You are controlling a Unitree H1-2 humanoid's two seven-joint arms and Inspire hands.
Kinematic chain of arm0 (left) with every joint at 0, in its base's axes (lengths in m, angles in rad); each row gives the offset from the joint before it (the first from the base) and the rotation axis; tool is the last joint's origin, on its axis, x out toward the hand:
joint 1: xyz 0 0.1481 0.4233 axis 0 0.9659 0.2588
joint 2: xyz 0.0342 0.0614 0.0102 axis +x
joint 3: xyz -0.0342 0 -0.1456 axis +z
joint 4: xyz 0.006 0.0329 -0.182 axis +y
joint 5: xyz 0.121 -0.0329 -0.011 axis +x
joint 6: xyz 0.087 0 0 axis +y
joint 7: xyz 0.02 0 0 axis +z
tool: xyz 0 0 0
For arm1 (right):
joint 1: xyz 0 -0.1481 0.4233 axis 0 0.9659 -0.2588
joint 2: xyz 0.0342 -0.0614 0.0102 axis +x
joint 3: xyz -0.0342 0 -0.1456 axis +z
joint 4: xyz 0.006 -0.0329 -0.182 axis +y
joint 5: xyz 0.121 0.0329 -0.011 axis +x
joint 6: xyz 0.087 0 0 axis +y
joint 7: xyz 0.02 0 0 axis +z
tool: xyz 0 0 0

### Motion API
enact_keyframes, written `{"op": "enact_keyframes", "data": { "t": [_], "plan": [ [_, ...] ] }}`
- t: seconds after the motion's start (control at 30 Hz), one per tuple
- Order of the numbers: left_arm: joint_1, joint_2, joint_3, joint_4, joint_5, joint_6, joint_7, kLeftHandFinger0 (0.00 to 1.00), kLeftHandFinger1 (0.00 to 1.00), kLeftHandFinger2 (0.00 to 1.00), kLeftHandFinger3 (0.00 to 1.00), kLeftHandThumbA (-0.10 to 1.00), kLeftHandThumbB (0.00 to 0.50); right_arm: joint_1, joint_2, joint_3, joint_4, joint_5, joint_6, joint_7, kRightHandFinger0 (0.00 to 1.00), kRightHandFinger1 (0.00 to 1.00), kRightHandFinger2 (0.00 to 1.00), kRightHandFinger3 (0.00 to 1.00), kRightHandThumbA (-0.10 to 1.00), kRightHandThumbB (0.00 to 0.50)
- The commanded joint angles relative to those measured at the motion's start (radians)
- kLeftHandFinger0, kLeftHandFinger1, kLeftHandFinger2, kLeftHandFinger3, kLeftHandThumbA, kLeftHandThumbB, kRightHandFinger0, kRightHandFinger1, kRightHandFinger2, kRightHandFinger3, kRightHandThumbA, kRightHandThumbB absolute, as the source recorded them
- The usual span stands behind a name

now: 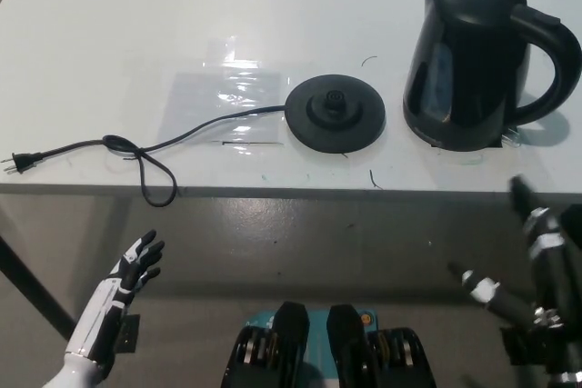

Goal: A kettle and its base are kept separately on the desk infront of the robot and the robot uses its right hand to lift the kettle by its handle and places it on its base to align it correctly.

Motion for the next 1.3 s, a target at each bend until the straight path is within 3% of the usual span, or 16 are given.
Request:
{"op": "enact_keyframes", "data": {
  "t": [0.0,0.13,0.23,0.27,0.43,0.53,0.7,0.77,1.03,1.13,1.27],
  "plan": [
    [-0.006,0.008,-0.003,-0.028,-0.008,-0.039,-0.019,1.00,1.00,1.00,1.00,1.00,0.206,-0.086,-0.024,-0.075,-0.073,-0.028,-0.061,-0.070,1.00,1.00,1.00,1.00,1.00,0.351],
    [-0.012,0.010,-0.004,-0.020,-0.006,-0.050,-0.022,1.00,1.00,1.00,1.00,1.00,0.178,-0.150,-0.073,-0.109,-0.120,0.060,0.036,-0.021,1.00,1.00,1.00,1.00,0.98,0.279],
    [-0.010,0.010,-0.004,-0.026,-0.001,-0.042,-0.021,1.00,1.00,1.00,1.00,1.00,0.193,-0.193,-0.093,-0.123,-0.124,0.113,0.090,-0.009,1.00,1.00,1.00,1.00,1.00,0.281],
    [-0.008,0.009,-0.004,-0.026,-0.002,-0.044,-0.022,1.00,1.00,1.00,1.00,1.00,0.191,-0.217,-0.107,-0.130,-0.112,0.125,0.107,-0.005,1.00,1.00,1.00,1.00,1.00,0.317],
    [-0.009,0.008,-0.003,-0.030,-0.001,-0.035,-0.025,1.00,1.00,1.00,1.00,1.00,0.172,-0.297,-0.150,-0.148,-0.060,0.199,0.156,0.022,1.00,1.00,1.00,1.00,1.00,0.371],
    [-0.012,0.011,-0.003,-0.027,-0.006,-0.035,-0.030,1.00,1.00,1.00,1.00,1.00,0.168,-0.339,-0.176,-0.153,-0.023,0.214,0.169,0.037,1.00,1.00,1.00,1.00,1.00,0.359],
    [-0.008,0.011,-0.003,-0.027,-0.010,-0.041,-0.032,1.00,1.00,1.00,1.00,1.00,0.175,-0.427,-0.209,-0.157,0.081,0.262,0.209,0.065,1.00,1.00,1.00,1.00,1.00,0.417],
    [-0.004,0.012,0.000,-0.028,-0.006,-0.044,-0.029,1.00,1.00,1.00,1.00,1.00,0.178,-0.472,-0.214,-0.152,0.134,0.271,0.210,0.074,1.00,1.00,1.00,1.00,1.00,0.419],
    [0.003,-0.001,-0.013,-0.023,0.012,-0.055,-0.022,1.00,1.00,1.00,1.00,0.99,0.137,-0.541,-0.224,-0.147,0.247,0.298,0.222,0.103,1.00,1.00,1.00,1.00,1.00,0.367],
    [-0.003,-0.004,-0.018,-0.019,0.018,-0.052,-0.021,1.00,1.00,1.00,1.00,0.99,0.145,-0.579,-0.224,-0.139,0.288,0.291,0.236,0.110,1.00,1.00,1.00,1.00,1.00,0.357],
    [-0.009,0.000,-0.015,-0.015,0.017,-0.055,-0.020,1.00,1.00,1.00,1.00,0.96,0.135,-0.631,-0.205,-0.149,0.370,0.339,0.246,0.131,1.00,1.00,1.00,1.00,1.00,0.299]
  ]
}}
